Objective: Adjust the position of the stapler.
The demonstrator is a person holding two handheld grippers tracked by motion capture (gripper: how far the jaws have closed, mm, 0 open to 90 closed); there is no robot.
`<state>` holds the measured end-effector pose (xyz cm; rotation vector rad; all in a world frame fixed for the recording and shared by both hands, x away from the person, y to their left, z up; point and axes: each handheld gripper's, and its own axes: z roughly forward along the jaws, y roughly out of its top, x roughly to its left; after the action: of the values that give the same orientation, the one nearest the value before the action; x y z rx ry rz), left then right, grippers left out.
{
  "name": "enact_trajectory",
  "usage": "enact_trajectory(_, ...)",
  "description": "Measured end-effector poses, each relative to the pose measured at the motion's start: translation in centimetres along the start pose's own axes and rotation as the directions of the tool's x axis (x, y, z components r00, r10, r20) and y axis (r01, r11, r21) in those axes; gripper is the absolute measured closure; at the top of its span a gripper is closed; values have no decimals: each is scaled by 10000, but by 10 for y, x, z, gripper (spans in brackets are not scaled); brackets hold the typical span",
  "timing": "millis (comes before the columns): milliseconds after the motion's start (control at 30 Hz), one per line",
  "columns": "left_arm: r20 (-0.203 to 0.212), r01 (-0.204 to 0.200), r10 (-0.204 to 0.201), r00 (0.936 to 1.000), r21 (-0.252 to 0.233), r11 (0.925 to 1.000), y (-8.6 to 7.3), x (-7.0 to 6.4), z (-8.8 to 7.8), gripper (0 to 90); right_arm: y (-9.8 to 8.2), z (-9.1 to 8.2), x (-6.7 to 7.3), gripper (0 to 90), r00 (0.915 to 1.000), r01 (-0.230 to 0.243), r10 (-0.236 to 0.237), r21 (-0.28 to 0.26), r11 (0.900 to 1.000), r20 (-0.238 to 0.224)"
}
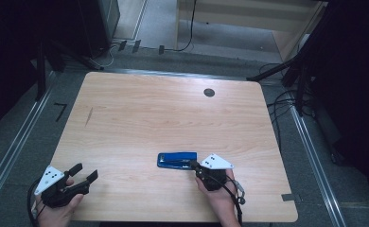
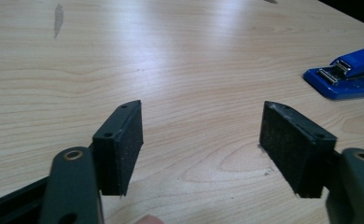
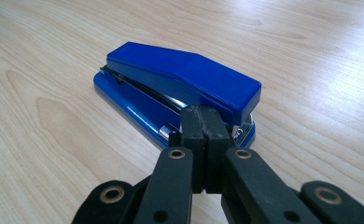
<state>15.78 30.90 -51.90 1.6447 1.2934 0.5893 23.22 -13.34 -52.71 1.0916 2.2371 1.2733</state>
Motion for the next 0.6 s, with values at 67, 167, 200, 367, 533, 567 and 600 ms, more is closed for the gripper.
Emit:
enact_trajectory(67, -174, -10, 11, 9998, 42, 10000, 1, 0, -2, 210, 1, 1, -2, 900, 9999, -118, 118, -29, 9999, -35)
enact_trajectory(167, -517, -9, 14, 9987, 93, 10000, 2, 2, -3, 138, 2, 2, -3, 900, 9999, -163, 163, -65, 9998, -46)
enact_trajectory(200, -570, -15, 20, 9984, 89, 10000, 2, 3, -3, 136, 3, 3, -4, 900, 9998, -179, 179, -62, 9998, -50)
enact_trajectory(367, -522, 204, -202, 9984, 26, 9998, 4, 11, -4, 102, 3, 6, -4, 900, 9997, -213, 213, -19, 9998, -88)
enact_trajectory(533, -861, 214, -196, 9961, 202, 9996, 5, 12, 1, 91, 3, 1, -5, 821, 9988, -341, 337, -85, 9994, -363)
enact_trajectory(567, -962, 210, -180, 9952, 303, 9993, 5, 12, 3, 89, 3, 0, -5, 800, 9984, -365, 359, -122, 9993, -429)
enact_trajectory(600, -967, 239, -207, 9951, 326, 9992, 4, 12, 4, 89, 2, -2, -5, 768, 9981, -379, 371, -152, 9992, -499)
